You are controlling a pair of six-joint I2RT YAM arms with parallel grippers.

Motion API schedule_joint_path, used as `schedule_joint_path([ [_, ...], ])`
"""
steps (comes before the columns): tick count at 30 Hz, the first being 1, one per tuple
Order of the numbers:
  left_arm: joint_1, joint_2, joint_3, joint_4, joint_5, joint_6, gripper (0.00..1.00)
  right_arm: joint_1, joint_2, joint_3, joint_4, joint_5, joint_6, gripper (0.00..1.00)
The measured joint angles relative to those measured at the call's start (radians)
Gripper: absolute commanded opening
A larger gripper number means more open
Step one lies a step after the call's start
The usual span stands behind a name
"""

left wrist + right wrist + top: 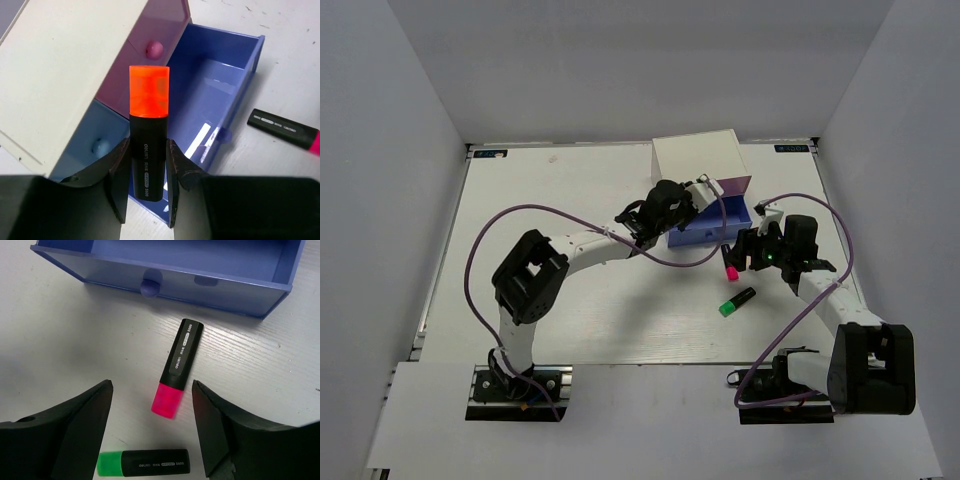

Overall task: Sort the stationery into containers
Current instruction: Place the stationery into the container, then grab a piece of stationery with the right arm

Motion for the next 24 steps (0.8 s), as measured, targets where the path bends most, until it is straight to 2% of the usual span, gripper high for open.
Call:
schedule_joint_path([
  [1, 0.004, 0.011, 0.011, 0.0, 0.005, 0.002, 0.39, 0.0, 0.0, 0.0, 0.0, 0.002, -0.002, 0.72],
  [4, 0.011, 0.024, 0.018, -0.008, 0.018, 0.008, 0.53, 0.0, 0.0, -0.003, 0.0, 0.003, -0.012, 0.74],
  [7, 0.011, 0.026, 0.018, -0.013, 0.026, 0.008, 0.6, 0.0, 0.0, -0.008, -0.001, 0.006, -0.026, 0.74],
  [9, 0.01, 0.026, 0.018, -0.013, 0.031, 0.008, 0.6, 0.0, 0.004, -0.011, -0.001, 0.006, -0.029, 0.74],
  [12, 0.01, 0.026, 0.018, -0.012, 0.034, 0.007, 0.69, 0.0, 0.019, -0.011, -0.001, 0.006, -0.032, 0.74],
  [16, 0.01, 0.024, 0.018, -0.011, 0.032, -0.008, 0.73, 0.001, 0.055, -0.011, -0.001, 0.006, -0.041, 0.71],
  [18, 0.01, 0.016, 0.018, -0.011, 0.027, -0.024, 0.79, 0.002, 0.081, -0.011, -0.001, 0.007, -0.048, 0.68],
  [21, 0.006, -0.026, 0.008, -0.027, 0.003, -0.086, 0.84, 0.006, 0.13, -0.003, -0.01, 0.014, -0.057, 0.64],
  [24, 0.005, -0.132, -0.04, -0.065, -0.031, -0.215, 0.97, 0.018, 0.184, 0.017, -0.024, 0.039, -0.062, 0.62],
])
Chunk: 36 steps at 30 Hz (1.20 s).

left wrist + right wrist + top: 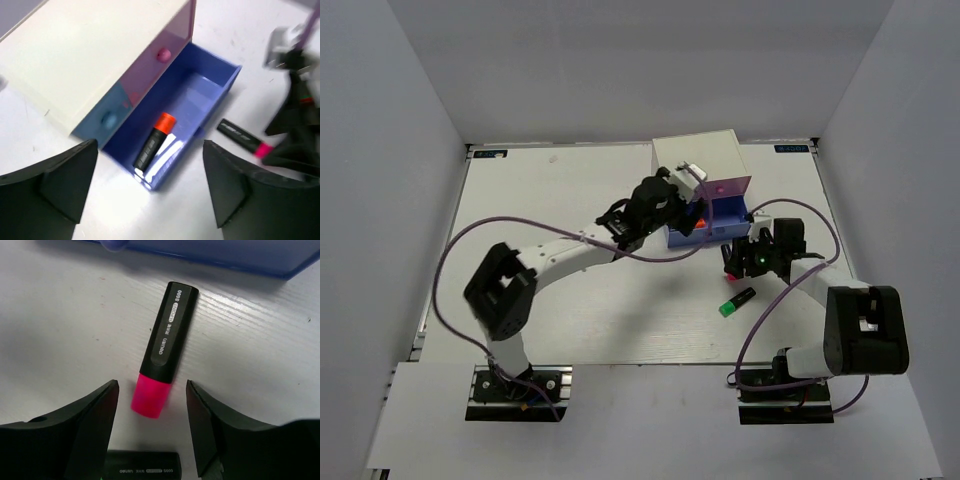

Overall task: Sort the stationery into containers
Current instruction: Grab a piece of stationery with the right arm

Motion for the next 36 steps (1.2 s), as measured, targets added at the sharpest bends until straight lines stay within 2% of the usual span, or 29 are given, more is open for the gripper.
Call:
schedule_joint_path([
  [1, 0.0, -0.05, -0.028, -0.018, -0.019, -0.054, 0.97, 0.006, 0.017, 0.008, -0.003, 0.012, 0.0, 0.58],
  [7, 0.0, -0.372, -0.245, -0.077, -0.133, -0.377, 1.0, 0.061, 0.056, 0.021, 0.005, 0.095, -0.013, 0.57],
  [10, 0.0, -0.477, -0.356, -0.115, -0.207, -0.535, 1.0, 0.094, 0.059, 0.021, 0.017, 0.142, -0.022, 0.5],
  [13, 0.0, -0.518, -0.427, -0.188, -0.294, -0.68, 1.0, 0.122, 0.065, 0.024, 0.028, 0.194, -0.035, 0.39],
  [14, -0.003, -0.518, -0.436, -0.225, -0.324, -0.726, 1.0, 0.129, 0.066, 0.024, 0.029, 0.21, -0.04, 0.29],
  [16, -0.007, -0.516, -0.441, -0.291, -0.366, -0.805, 1.0, 0.138, 0.066, 0.024, 0.03, 0.231, -0.042, 0.18],
  [17, -0.009, -0.516, -0.441, -0.325, -0.383, -0.838, 1.0, 0.143, 0.064, 0.024, 0.031, 0.234, -0.045, 0.18],
  [18, -0.011, -0.516, -0.441, -0.352, -0.397, -0.864, 1.0, 0.146, 0.06, 0.024, 0.027, 0.238, -0.052, 0.14],
  [22, -0.012, -0.507, -0.435, -0.443, -0.412, -0.936, 1.0, 0.153, 0.007, 0.007, -0.029, 0.222, -0.108, 0.12],
  [31, -0.013, -0.493, -0.433, -0.485, -0.379, -0.98, 1.0, 0.154, -0.27, 0.013, -0.251, -0.082, -0.385, 0.12],
  [36, -0.013, -0.493, -0.433, -0.485, -0.356, -0.974, 1.0, 0.154, -0.287, 0.113, -0.273, -0.153, -0.5, 0.12],
])
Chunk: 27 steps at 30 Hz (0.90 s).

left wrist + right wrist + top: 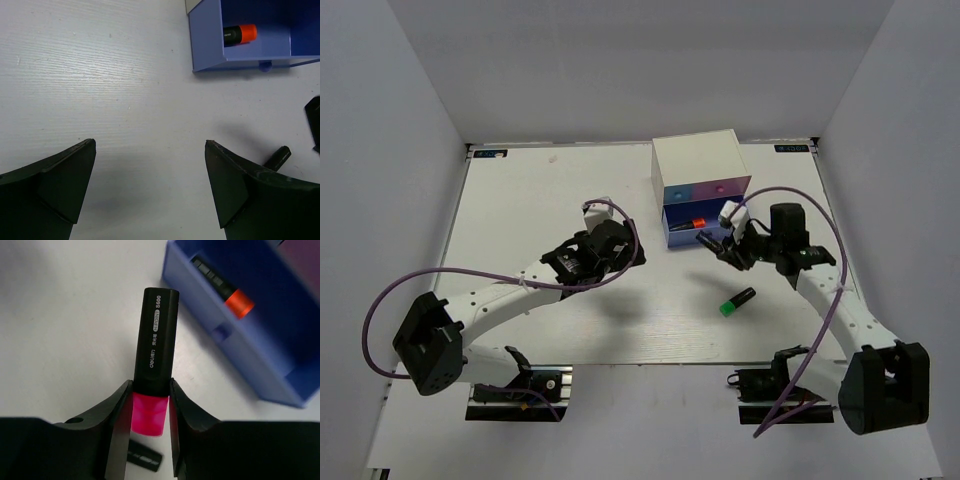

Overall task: Sort the stationery into containers
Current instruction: Grab a piece of stationery with the right arm, then place the stationery into the container

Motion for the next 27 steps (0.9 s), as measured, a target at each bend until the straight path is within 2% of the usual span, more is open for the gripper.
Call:
schedule_joint_path([
  [7, 0.0, -0.003, -0.01, 0.004, 0.045, 0.003, 1.0, 0.0, 0.196, 0.22, 0.043, 0.061, -0.143, 0.14],
  [9, -0.001, -0.008, -0.021, 0.008, 0.051, 0.003, 1.0, 0.0, 0.248, 0.252, 0.052, 0.09, -0.194, 0.31],
  [11, -0.001, -0.011, -0.027, 0.008, 0.056, 0.003, 1.0, 0.0, 0.296, 0.276, 0.058, 0.119, -0.234, 0.44],
  [12, -0.001, -0.013, -0.029, 0.009, 0.06, 0.003, 1.0, 0.0, 0.325, 0.292, 0.061, 0.132, -0.254, 0.47],
  [14, -0.001, -0.016, -0.032, 0.01, 0.064, 0.002, 1.0, 0.0, 0.378, 0.32, 0.072, 0.159, -0.28, 0.51],
  [20, -0.001, -0.028, -0.045, 0.017, 0.066, 0.003, 1.0, 0.0, 0.428, 0.346, 0.093, 0.202, -0.313, 0.51],
  [24, -0.001, -0.038, -0.058, 0.019, 0.068, 0.001, 1.0, -0.002, 0.42, 0.354, 0.09, 0.171, -0.331, 0.07],
  [25, -0.001, -0.04, -0.06, 0.02, 0.068, 0.0, 1.0, -0.003, 0.411, 0.354, 0.074, 0.149, -0.34, 0.0],
  [27, -0.001, -0.045, -0.066, 0.025, 0.068, -0.001, 1.0, -0.008, 0.382, 0.352, 0.012, 0.075, -0.388, 0.0],
])
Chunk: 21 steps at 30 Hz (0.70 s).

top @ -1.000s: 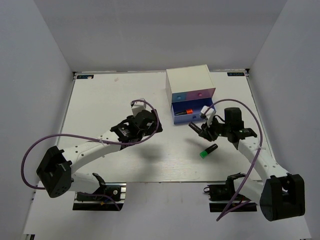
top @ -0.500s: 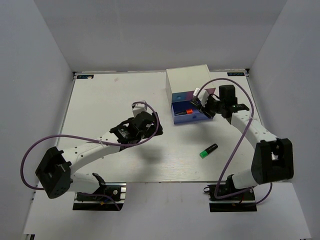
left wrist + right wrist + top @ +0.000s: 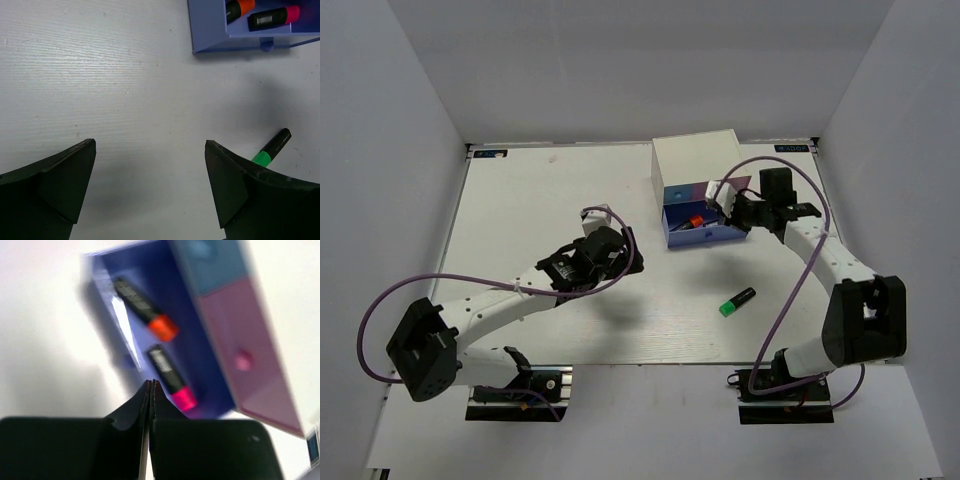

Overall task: Sort the stationery into containers
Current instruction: Place the stationery into the container, then grab a piece of stationery with the right arm

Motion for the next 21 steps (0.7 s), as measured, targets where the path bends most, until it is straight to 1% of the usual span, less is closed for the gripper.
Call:
schedule_joint_path([
  [3, 0.0, -0.003, -0.007, 0.0, 0.0, 0.0, 1.0, -0.004, -0.044, 0.0, -0.205, -0.133, -0.181, 0.0],
  [5, 0.0, -0.003, -0.008, 0.003, 0.0, 0.0, 1.0, -0.004, -0.043, -0.004, -0.357, -0.201, -0.312, 0.15],
  [7, 0.0, -0.003, -0.008, 0.005, 0.0, 0.0, 1.0, -0.002, -0.039, -0.033, -0.455, -0.237, -0.405, 0.28],
  [8, 0.0, -0.003, -0.008, 0.005, 0.0, 0.0, 1.0, -0.002, -0.04, -0.063, -0.497, -0.249, -0.446, 0.3],
  [10, 0.0, -0.003, -0.008, 0.005, 0.001, 0.0, 1.0, -0.002, -0.056, -0.142, -0.529, -0.254, -0.505, 0.36],
  [13, 0.0, -0.003, -0.008, 0.005, 0.001, 0.0, 1.0, -0.002, -0.105, -0.253, -0.584, -0.242, -0.602, 0.38],
  [15, 0.0, -0.003, -0.008, 0.005, 0.001, 0.0, 1.0, -0.001, -0.127, -0.285, -0.622, -0.225, -0.665, 0.41],
  [16, 0.0, -0.003, -0.008, 0.005, 0.001, 0.0, 1.0, -0.002, -0.13, -0.291, -0.636, -0.216, -0.69, 0.46],
  [17, 0.0, -0.003, -0.008, 0.005, 0.001, 0.0, 1.0, -0.002, -0.13, -0.296, -0.645, -0.208, -0.711, 0.53],
  [18, 0.0, -0.003, -0.008, 0.005, 0.001, 0.0, 1.0, -0.002, -0.13, -0.299, -0.652, -0.196, -0.733, 0.61],
  [19, 0.0, -0.003, -0.008, 0.005, 0.001, 0.0, 1.0, -0.002, -0.13, -0.303, -0.657, -0.185, -0.75, 0.72],
  [20, 0.0, -0.003, -0.009, 0.005, 0.001, 0.0, 1.0, -0.002, -0.13, -0.307, -0.658, -0.174, -0.766, 0.74],
  [21, 0.0, -0.003, -0.01, 0.005, 0.001, 0.0, 1.0, -0.002, -0.13, -0.314, -0.655, -0.164, -0.776, 0.74],
])
